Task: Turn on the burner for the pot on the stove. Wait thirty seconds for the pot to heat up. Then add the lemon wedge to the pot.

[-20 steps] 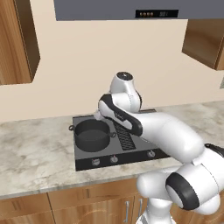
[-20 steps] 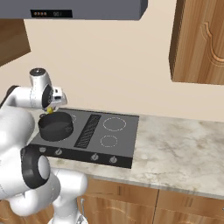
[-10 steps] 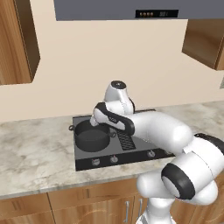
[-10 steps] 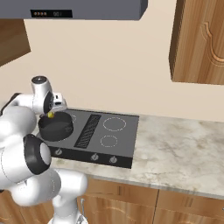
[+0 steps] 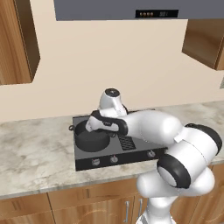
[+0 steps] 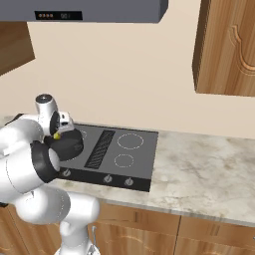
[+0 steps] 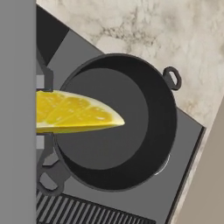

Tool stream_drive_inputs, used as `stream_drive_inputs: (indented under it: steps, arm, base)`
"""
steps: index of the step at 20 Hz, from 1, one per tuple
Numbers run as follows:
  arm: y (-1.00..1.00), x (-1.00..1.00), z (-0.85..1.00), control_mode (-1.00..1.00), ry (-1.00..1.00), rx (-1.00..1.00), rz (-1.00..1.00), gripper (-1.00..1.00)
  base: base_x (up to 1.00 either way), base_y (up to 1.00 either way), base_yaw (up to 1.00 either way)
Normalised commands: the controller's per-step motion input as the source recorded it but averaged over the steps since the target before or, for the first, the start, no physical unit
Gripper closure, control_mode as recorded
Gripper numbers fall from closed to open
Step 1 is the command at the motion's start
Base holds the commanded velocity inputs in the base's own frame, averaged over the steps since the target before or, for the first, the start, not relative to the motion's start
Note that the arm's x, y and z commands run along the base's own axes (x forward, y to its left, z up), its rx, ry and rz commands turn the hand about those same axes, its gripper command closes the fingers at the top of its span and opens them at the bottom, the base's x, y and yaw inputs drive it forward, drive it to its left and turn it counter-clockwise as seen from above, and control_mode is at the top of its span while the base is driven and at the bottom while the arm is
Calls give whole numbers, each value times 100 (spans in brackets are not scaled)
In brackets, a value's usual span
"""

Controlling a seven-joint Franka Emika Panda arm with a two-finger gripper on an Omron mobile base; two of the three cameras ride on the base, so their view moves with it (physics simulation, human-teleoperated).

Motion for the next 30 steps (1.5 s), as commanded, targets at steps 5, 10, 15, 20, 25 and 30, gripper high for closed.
stream_drive_inputs:
  steps: [5,10,15,20,25,30]
  arm:
    - [8,11,-22,-100,0,0,0,100]
    - [3,18,-16,-100,0,0,0,100]
    - [10,15,-4,-100,2,1,0,100]
    - [8,12,-11,-100,4,0,0,100]
    - [3,12,-27,-100,0,0,0,100]
    - [0,8,-30,-100,1,1,0,100]
  base:
    - [0,0,0]
    - [0,0,0]
    - [0,0,0]
    - [0,0,0]
    - [0,0,0]
    - [0,0,0]
